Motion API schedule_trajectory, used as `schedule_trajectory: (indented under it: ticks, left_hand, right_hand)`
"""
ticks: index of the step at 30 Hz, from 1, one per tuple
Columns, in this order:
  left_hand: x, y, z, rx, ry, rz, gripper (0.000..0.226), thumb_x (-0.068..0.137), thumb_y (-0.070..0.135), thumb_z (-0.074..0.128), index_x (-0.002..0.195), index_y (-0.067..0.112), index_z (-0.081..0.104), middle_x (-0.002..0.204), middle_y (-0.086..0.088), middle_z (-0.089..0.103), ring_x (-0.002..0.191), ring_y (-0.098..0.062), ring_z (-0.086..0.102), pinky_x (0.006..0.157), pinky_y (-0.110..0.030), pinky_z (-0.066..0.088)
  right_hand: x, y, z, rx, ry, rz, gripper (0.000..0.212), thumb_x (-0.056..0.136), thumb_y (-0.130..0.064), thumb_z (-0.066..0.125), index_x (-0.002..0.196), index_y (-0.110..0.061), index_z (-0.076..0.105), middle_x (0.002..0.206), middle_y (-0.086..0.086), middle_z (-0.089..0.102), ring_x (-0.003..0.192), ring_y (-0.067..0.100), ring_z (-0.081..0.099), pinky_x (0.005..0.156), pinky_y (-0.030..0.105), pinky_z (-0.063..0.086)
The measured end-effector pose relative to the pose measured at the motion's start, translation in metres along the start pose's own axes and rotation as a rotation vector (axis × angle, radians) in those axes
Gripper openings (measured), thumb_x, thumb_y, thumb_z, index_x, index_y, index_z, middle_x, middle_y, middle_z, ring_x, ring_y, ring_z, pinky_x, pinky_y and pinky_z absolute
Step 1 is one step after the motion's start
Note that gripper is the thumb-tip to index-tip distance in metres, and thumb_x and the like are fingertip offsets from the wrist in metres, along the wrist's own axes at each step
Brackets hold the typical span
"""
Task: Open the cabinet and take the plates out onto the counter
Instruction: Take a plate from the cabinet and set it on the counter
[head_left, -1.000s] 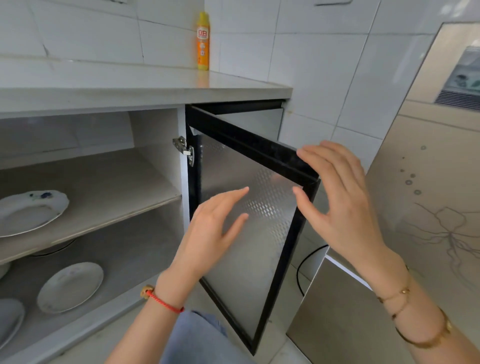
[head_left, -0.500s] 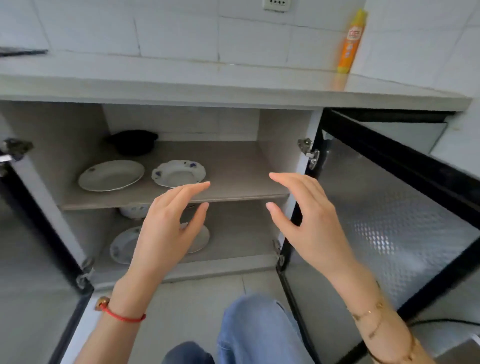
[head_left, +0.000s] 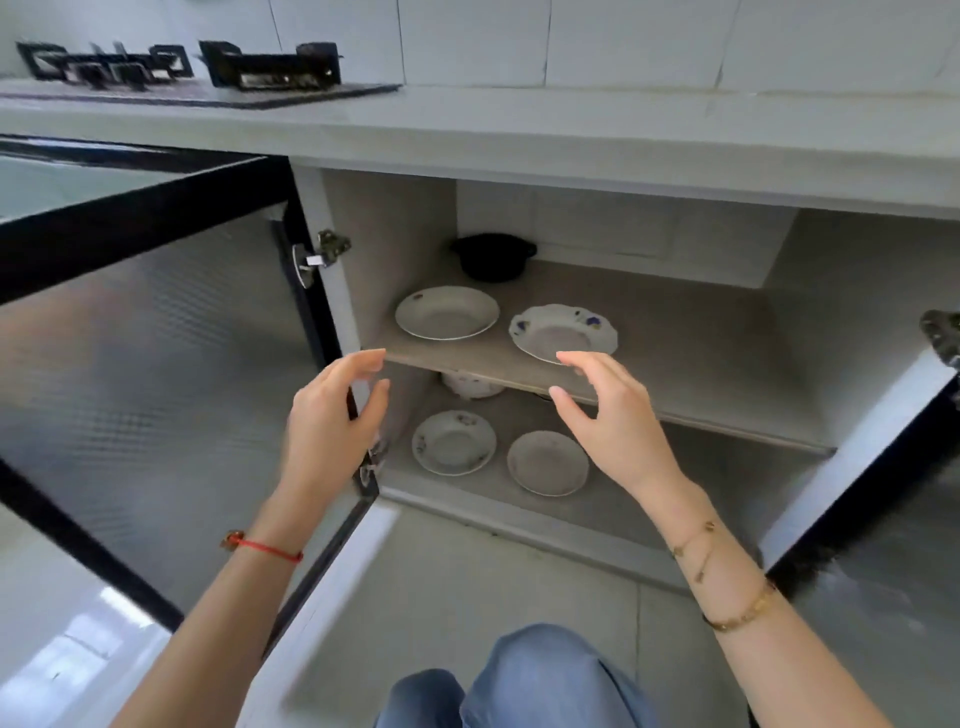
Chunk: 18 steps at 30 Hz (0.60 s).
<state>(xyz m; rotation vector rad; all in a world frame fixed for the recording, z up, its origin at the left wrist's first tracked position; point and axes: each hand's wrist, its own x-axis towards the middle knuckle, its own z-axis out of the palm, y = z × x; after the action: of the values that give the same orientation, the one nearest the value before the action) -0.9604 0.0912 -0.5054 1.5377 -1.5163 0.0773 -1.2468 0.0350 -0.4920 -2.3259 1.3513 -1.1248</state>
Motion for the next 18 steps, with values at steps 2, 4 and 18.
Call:
schedule_trajectory:
  ticks: [2,4,18]
  left_hand:
    - [0.011,-0.014,0.011,-0.015,-0.012,-0.057,0.026,0.091,0.018,0.061,0.117,0.02,0.063,0.106,0.008,0.07,0.096,-0.008,0.066,0.089,-0.029,0.052]
    - [0.024,-0.027,0.024,-0.025,-0.027,-0.101,0.026,0.091,0.02,0.061,0.117,0.02,0.064,0.107,0.008,0.07,0.095,-0.006,0.066,0.086,-0.029,0.052]
    - [0.16,-0.118,0.153,-0.013,-0.14,-0.345,0.041,0.09,0.015,0.062,0.13,0.008,0.056,0.116,-0.011,0.069,0.105,-0.025,0.066,0.09,-0.03,0.05]
  right_hand:
    - [0.024,0.01,0.023,0.0,-0.071,0.003,0.038,0.094,-0.031,0.056,0.131,-0.021,0.053,0.129,-0.007,0.055,0.121,0.011,0.051,0.1,0.029,0.044]
    - [0.048,0.02,0.046,0.005,-0.132,0.013,0.04,0.094,-0.031,0.056,0.132,-0.019,0.052,0.131,-0.003,0.055,0.121,0.014,0.052,0.1,0.035,0.047]
    - [0.235,0.117,0.155,-0.028,-0.208,0.11,0.044,0.092,-0.03,0.06,0.132,-0.011,0.053,0.125,0.011,0.065,0.108,0.03,0.064,0.09,0.04,0.051]
